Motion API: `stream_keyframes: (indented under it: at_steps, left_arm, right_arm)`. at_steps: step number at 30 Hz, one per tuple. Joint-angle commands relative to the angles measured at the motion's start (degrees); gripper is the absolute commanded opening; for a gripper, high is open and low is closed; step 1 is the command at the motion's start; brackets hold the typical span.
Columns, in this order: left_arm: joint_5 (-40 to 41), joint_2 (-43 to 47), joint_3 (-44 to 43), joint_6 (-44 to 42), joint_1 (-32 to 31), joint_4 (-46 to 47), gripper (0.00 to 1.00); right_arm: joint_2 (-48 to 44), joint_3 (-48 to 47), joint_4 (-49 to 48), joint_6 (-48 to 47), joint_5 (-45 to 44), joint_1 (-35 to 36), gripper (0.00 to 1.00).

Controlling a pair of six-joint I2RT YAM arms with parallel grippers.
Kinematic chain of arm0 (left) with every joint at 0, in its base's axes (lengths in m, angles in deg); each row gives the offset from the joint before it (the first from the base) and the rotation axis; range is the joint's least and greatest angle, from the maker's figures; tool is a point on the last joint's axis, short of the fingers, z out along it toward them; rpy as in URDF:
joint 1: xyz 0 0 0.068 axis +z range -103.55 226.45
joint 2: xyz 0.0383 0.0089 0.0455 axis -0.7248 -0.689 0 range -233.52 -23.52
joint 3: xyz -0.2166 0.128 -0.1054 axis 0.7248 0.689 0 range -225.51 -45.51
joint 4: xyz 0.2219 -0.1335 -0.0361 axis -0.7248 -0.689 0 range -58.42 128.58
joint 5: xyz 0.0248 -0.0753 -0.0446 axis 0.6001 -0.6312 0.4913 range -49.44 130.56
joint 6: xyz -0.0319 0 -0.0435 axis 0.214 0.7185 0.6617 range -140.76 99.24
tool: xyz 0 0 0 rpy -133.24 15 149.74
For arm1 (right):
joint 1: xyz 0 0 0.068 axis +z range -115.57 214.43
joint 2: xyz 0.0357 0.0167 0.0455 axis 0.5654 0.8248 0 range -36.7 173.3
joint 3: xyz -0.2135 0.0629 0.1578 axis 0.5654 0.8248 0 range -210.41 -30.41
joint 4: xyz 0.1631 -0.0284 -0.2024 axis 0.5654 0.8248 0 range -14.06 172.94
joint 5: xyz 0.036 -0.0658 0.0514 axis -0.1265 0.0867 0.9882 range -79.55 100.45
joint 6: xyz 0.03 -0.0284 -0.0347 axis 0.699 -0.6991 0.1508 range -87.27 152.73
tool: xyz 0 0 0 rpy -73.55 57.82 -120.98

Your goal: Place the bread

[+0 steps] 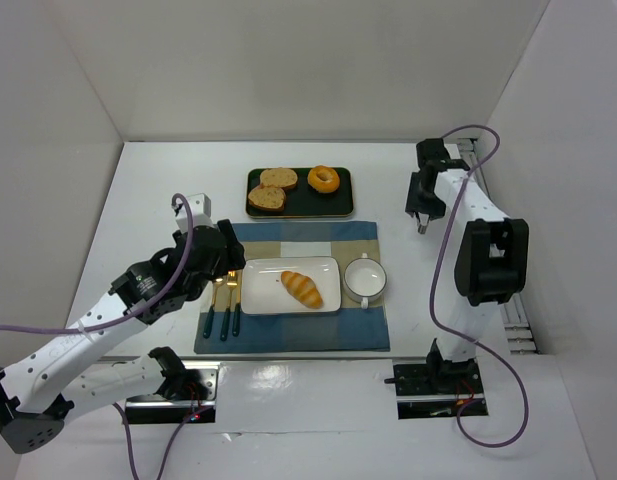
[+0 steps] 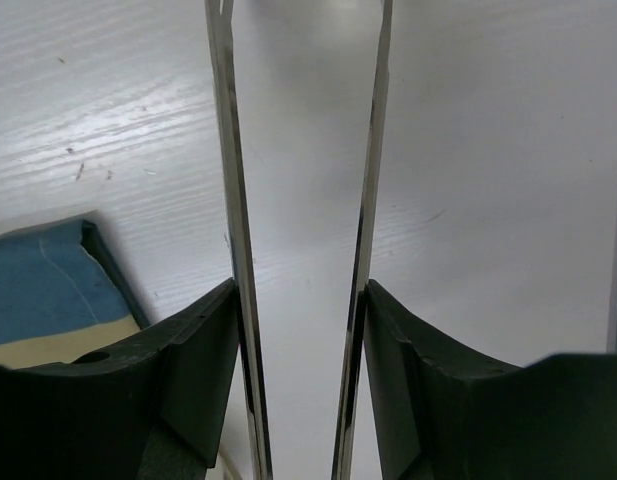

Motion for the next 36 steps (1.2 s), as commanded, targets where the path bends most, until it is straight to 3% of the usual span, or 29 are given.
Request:
stream_keyframes:
  at_steps: [1,16,36]
  left_arm:
    - [0.86,0.84,-2.20,0.27,0.34,0.19,0.73]
    - [1.38,-0.74,-2.73,-1.49,0.34,1.78,0.73]
    - [1.91,-1.89,-2.20,0.17,0.87,0.72,0.73]
  right_arm:
    - [1.09,0.14,-1.27,0.65,-0.41,-0.28,0.56]
    - [3.72,6.82,-1.27,2.23,0.12,2.00,0.57]
    - [18.05,-7.24,-0.04,1.18,-0.94,2.53,0.59]
